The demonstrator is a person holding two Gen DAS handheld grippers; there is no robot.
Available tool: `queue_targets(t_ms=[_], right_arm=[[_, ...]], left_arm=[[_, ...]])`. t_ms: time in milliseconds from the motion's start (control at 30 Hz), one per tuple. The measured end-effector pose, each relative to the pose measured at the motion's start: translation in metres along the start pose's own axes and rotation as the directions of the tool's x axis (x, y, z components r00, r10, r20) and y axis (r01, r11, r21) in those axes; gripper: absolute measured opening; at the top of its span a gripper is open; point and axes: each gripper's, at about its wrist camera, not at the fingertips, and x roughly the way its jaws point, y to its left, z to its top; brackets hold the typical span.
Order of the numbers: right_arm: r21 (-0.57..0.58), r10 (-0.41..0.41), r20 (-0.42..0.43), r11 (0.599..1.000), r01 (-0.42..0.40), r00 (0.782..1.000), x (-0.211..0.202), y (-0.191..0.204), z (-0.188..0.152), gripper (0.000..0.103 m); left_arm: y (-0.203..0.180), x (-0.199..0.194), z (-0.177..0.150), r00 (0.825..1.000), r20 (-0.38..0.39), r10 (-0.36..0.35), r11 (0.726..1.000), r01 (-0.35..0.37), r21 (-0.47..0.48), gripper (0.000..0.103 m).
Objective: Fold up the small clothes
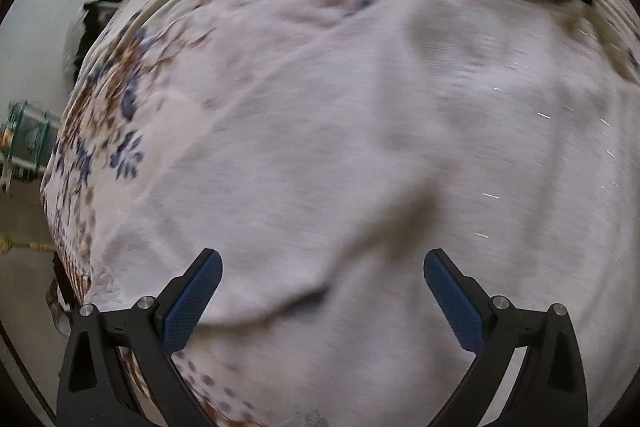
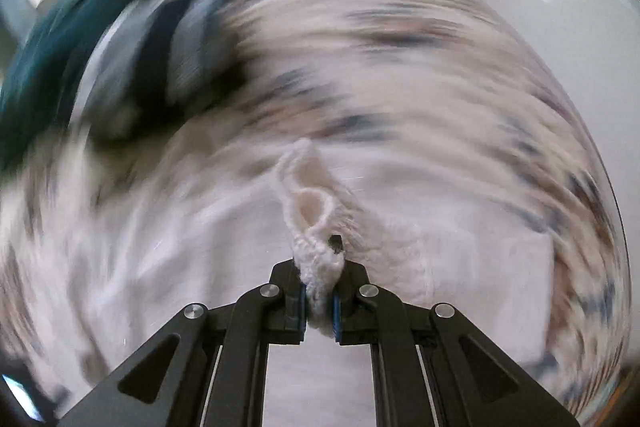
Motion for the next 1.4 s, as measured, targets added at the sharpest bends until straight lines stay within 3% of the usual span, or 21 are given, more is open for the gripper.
queue_targets(t_ms=[133, 233, 333, 467, 533, 567, 600, 667, 700, 767, 900, 967, 1000, 1033, 1100, 1167, 1233, 1300, 1400], right_arm=[[-0.307, 0.004, -0.055, 0.951, -0.02, 0.998, 0.05, 0.146, -0.03, 0.009], [-0.411, 0.01, -0.054, 0.911, -0.031, 0.999, 0.053, 0.2, -0.049, 0.009], [-0.444, 0.027, -0.074, 0.894, -0.057, 0.997, 0.048, 0.227, -0.062, 0.009], [-0.461, 0.025, -0.124, 0.884, -0.08, 0.992, 0.051, 0.236, -0.072, 0.014], [-0.403, 0.088, -0.204, 0.9, -0.165, 0.975, 0.049, 0.226, -0.07, 0.021], [-0.33, 0.162, -0.254, 0.912, -0.243, 0.954, 0.045, 0.212, -0.066, 0.037], [-0.264, 0.223, -0.286, 0.917, -0.3, 0.932, 0.041, 0.2, -0.064, 0.059], [-0.11, 0.3, -0.32, 0.93, -0.35, 0.899, 0.032, 0.163, -0.062, 0.072], [-0.062, 0.305, -0.32, 0.938, -0.341, 0.897, 0.03, 0.146, -0.06, 0.072], [0.01, 0.285, -0.327, 0.954, -0.298, 0.901, 0.023, 0.115, -0.064, 0.072], [0.099, 0.278, -0.333, 0.961, -0.26, 0.901, 0.016, 0.082, -0.071, 0.072], [0.107, 0.265, -0.34, 0.964, -0.243, 0.902, 0.015, 0.073, -0.081, 0.072], [0.103, 0.253, -0.347, 0.967, -0.231, 0.903, 0.019, 0.081, -0.087, 0.072], [0.101, 0.239, -0.358, 0.971, -0.217, 0.903, 0.023, 0.081, -0.091, 0.072], [0.101, 0.223, -0.382, 0.975, -0.199, 0.897, 0.028, 0.083, -0.103, 0.072], [0.095, 0.221, -0.389, 0.975, -0.2, 0.894, 0.028, 0.087, -0.107, 0.072], [0.066, 0.202, -0.394, 0.979, -0.191, 0.897, 0.027, 0.095, -0.11, 0.072], [0.054, 0.205, -0.393, 0.978, -0.199, 0.897, 0.025, 0.101, -0.112, 0.072], [0.034, 0.203, -0.378, 0.978, -0.206, 0.903, 0.018, 0.111, -0.11, 0.072]], left_arm=[[0.032, 0.015, 0.006, 1.0, -0.013, -0.025, 0.998, 0.024, -0.065, 0.103], [0.041, 0.019, 0.008, 0.998, -0.017, -0.066, 0.994, 0.065, -0.085, 0.103], [0.046, 0.02, 0.01, 0.994, -0.021, -0.107, 0.99, 0.105, -0.09, 0.103], [0.056, 0.01, 0.01, 0.988, -0.017, -0.154, 0.984, 0.152, -0.096, 0.103], [0.074, -0.002, 0.006, 0.984, -0.003, -0.176, 0.978, 0.175, -0.115, 0.103], [0.09, -0.01, 0.001, 0.984, 0.015, -0.176, 0.975, 0.176, -0.138, 0.103], [0.103, -0.015, -0.003, 0.984, 0.029, -0.173, 0.972, 0.176, -0.157, 0.103], [0.145, -0.023, -0.017, 0.987, 0.051, -0.151, 0.959, 0.159, -0.233, 0.103], [0.163, -0.023, -0.024, 0.99, 0.051, -0.133, 0.952, 0.142, -0.272, 0.103], [0.205, -0.019, -0.042, 0.994, 0.028, -0.106, 0.921, 0.109, -0.374, 0.103], [0.286, 0.011, -0.092, 0.988, -0.039, -0.148, 0.79, 0.095, -0.605, 0.103], [0.3, 0.034, -0.112, 0.972, -0.081, -0.222, 0.727, 0.11, -0.677, 0.101], [0.306, 0.052, -0.12, 0.951, -0.083, -0.298, 0.679, 0.15, -0.719, 0.101], [0.307, 0.061, -0.123, 0.938, -0.077, -0.339, 0.655, 0.176, -0.735, 0.1], [0.306, 0.083, -0.127, 0.912, -0.072, -0.404, 0.601, 0.205, -0.772, 0.085], [0.307, 0.086, -0.126, 0.918, -0.055, -0.392, 0.586, 0.204, -0.785, 0.039], [0.316, 0.076, -0.123, 0.921, 0.014, -0.39, 0.557, 0.248, -0.792, 0.008], [0.33, 0.058, -0.115, 0.932, 0.079, -0.354, 0.549, 0.276, -0.789, 0.008], [0.353, 0.04, -0.097, 0.941, 0.151, -0.304, 0.568, 0.306, -0.764, 0.008]])
